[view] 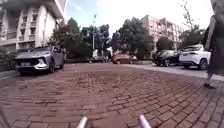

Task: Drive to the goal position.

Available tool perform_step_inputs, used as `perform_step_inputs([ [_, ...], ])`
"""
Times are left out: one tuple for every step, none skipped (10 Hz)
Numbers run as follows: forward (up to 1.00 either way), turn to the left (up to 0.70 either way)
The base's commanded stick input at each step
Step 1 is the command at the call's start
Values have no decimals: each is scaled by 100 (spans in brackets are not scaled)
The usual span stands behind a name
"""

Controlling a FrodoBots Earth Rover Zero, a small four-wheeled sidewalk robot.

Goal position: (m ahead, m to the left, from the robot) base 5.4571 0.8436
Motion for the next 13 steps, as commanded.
perform_step_inputs([
  [70, 0],
  [70, 0],
  [70, 0],
  [70, 0],
  [70, 0],
  [70, 0],
  [70, 0],
  [70, 0],
  [70, 0],
  [70, 0],
  [70, 0],
  [70, 8],
  [70, 14],
])
